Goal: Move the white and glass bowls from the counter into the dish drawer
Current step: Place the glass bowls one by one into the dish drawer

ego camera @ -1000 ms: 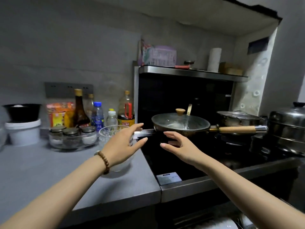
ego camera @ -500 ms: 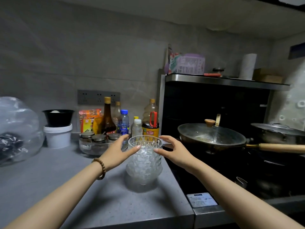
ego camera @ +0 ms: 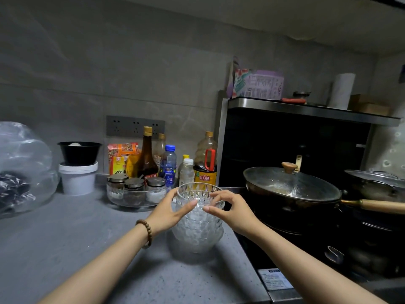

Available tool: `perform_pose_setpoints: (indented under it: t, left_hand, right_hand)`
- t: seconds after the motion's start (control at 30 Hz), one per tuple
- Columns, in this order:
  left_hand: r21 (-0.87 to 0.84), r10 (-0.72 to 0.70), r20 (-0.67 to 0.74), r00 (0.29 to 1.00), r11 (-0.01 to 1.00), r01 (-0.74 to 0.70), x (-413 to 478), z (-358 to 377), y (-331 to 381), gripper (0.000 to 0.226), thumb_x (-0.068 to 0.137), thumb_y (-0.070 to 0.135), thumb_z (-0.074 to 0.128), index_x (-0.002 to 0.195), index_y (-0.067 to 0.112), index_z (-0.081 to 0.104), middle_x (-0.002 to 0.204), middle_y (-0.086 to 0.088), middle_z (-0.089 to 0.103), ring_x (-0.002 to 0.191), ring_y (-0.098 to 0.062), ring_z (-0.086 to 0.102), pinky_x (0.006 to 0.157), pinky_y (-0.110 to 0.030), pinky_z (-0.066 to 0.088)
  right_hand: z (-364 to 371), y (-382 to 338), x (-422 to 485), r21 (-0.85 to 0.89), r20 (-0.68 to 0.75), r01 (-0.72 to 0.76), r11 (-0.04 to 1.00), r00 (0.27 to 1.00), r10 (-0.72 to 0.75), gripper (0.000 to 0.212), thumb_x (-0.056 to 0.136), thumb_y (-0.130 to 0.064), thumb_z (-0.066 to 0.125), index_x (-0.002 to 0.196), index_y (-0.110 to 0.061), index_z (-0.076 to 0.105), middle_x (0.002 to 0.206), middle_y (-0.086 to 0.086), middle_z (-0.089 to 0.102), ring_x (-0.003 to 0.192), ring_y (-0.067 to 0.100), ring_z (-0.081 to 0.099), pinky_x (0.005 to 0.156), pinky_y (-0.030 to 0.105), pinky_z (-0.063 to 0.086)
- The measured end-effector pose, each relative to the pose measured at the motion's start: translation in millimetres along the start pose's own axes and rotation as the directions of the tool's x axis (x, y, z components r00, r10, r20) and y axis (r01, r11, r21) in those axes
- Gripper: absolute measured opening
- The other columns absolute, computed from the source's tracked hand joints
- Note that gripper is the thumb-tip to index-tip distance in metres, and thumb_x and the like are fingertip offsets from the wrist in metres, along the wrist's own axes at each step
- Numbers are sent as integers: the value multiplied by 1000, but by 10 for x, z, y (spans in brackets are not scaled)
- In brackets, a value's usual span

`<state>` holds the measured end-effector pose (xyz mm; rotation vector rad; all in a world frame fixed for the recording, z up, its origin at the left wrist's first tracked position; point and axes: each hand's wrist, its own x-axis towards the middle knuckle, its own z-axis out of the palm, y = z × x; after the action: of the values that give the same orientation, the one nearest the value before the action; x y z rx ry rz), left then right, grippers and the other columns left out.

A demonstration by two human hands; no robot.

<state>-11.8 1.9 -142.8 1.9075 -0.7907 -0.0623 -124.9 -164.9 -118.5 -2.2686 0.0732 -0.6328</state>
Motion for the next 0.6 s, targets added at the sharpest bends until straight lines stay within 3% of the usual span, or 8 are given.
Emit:
perform_pose_setpoints:
  t: [0.1,0.23,0.3,0.4,0.5,0.6]
  left_hand:
    - [-1,-7,-12,1000,1000,7,-6,10,18,99,60,73,53,143,26,26,152,-2,29,137,-20,30,106,-36,30]
    - [-45,78,-30,996,996,-79,-30,-57,140,92,65,70,56,143,33,24,152,1,31,137,-19,31,107,-42,30]
    - [-73,114,-52,992,990,-117,-72,-90,253,99,62,77,55,144,34,20,152,3,29,138,-16,29,108,-42,29]
    - [-190,167,-62,984,966,-176,-185,-73,496,111,51,87,52,144,43,11,154,8,24,133,-5,27,105,-32,27]
    - [-328,239,-59,969,912,-245,-328,47,740,101,53,83,56,136,57,3,157,10,10,138,-9,25,109,-36,33]
    - [-477,276,-62,959,836,-272,-493,246,961,95,49,81,61,128,68,10,150,22,10,133,-7,31,89,-30,53]
  right_hand:
    - [3,-29,-6,26,-36,17,1000,999,-16,24,73,-37,76,78,-15,69,110,-9,65,102,-6,52,78,3,31]
    - [-59,-163,-26,109,-89,67,992,994,-57,23,72,-36,77,76,-14,70,89,-6,69,88,2,61,81,15,45]
    - [-135,-258,-59,184,-99,87,979,993,-70,25,72,-37,77,74,-14,70,81,0,70,80,6,63,81,22,49]
    - [-282,-401,-154,316,-101,77,946,994,-47,31,68,-44,75,73,-14,69,86,11,73,86,17,68,86,28,51]
    - [-458,-505,-319,394,-86,67,917,996,-36,33,72,-41,74,76,-8,69,90,17,72,81,12,68,76,13,51]
    - [-646,-544,-543,401,-75,39,915,997,-9,34,77,-43,70,78,-8,70,89,9,74,77,-1,66,74,9,49]
